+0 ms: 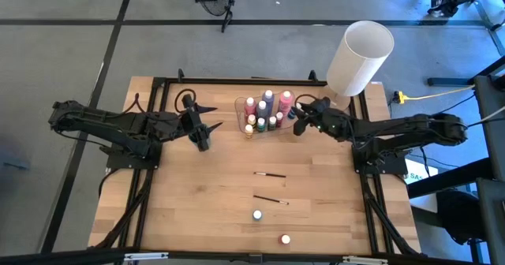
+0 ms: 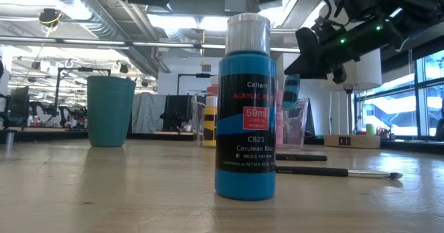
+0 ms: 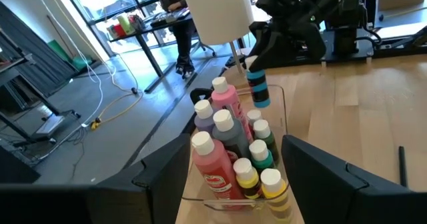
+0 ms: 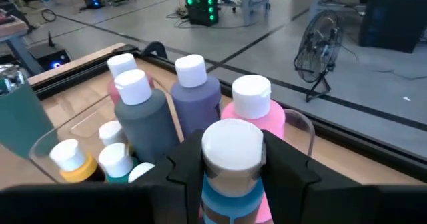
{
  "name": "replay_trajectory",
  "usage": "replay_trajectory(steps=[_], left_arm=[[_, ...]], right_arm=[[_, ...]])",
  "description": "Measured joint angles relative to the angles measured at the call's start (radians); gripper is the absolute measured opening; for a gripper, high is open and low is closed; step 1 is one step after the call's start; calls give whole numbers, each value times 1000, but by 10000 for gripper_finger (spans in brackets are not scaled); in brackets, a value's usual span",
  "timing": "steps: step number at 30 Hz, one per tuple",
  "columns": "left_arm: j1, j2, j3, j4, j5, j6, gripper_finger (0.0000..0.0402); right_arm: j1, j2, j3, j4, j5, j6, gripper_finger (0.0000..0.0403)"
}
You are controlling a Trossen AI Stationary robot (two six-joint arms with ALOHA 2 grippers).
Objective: Pick & Place Paint Supplies
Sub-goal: Put the blue paint bottle into the transparent bin
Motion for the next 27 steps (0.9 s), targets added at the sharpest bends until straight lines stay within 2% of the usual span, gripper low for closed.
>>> replay_trajectory(steps=[27], left_arm=[[0,0,0,0,0,-32,232]], right_arm=[[7,149,0,73,20,7,118]])
